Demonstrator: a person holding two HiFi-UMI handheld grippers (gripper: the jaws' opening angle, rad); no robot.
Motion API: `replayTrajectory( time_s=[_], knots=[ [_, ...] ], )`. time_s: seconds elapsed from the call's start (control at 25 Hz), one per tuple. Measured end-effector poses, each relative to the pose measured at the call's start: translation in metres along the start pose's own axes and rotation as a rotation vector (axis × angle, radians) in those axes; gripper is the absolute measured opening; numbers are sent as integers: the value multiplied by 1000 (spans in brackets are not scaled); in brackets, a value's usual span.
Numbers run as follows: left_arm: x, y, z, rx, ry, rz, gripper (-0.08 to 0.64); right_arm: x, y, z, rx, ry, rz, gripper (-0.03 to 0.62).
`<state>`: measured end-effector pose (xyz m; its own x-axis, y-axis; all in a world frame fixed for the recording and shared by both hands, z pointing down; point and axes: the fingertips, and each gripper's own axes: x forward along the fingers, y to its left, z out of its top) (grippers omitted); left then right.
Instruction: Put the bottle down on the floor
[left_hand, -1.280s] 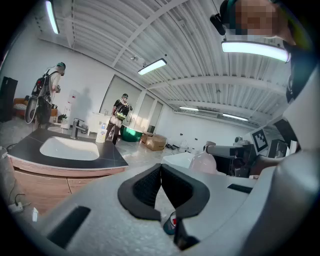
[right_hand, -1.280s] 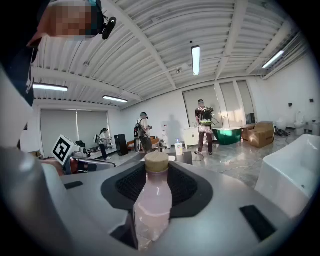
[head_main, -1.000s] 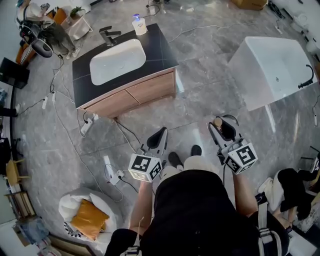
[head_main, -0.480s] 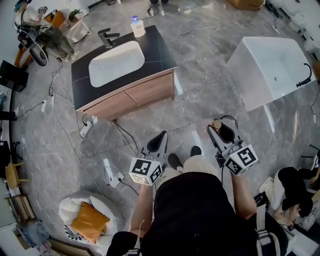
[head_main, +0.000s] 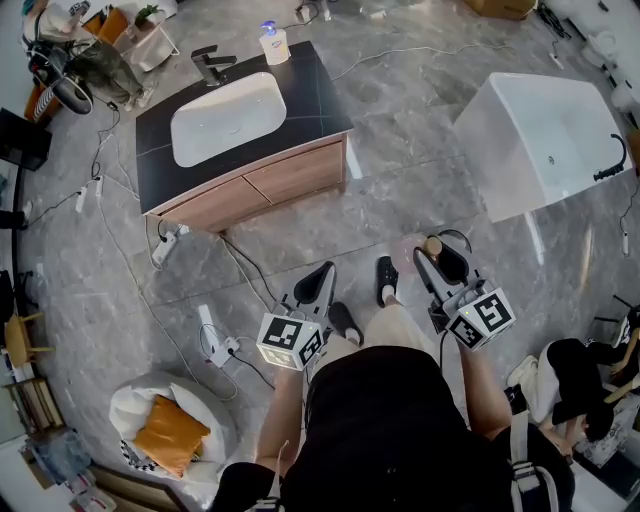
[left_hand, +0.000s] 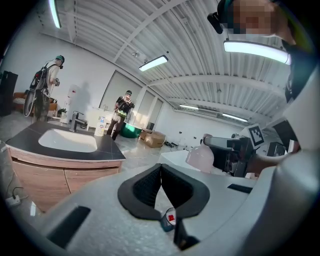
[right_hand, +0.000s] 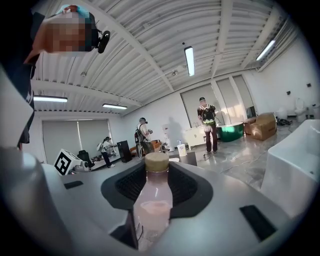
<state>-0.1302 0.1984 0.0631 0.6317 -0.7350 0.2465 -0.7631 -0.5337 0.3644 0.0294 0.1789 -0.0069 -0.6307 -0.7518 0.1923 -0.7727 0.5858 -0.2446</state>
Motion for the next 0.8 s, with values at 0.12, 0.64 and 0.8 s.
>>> replayTrajectory(
  time_s=[0.12,0.64,0.8],
  knots=[
    [18,3,5,6,6,11,20,13,-16,3,-21,3,21,138],
    [135,0,15,-32,25,98,20,65,-112,-10,-130,95,156,138],
    [177,-1,14,-49,29,110,20,82,-148,-25,-129,121,167,138]
  ],
)
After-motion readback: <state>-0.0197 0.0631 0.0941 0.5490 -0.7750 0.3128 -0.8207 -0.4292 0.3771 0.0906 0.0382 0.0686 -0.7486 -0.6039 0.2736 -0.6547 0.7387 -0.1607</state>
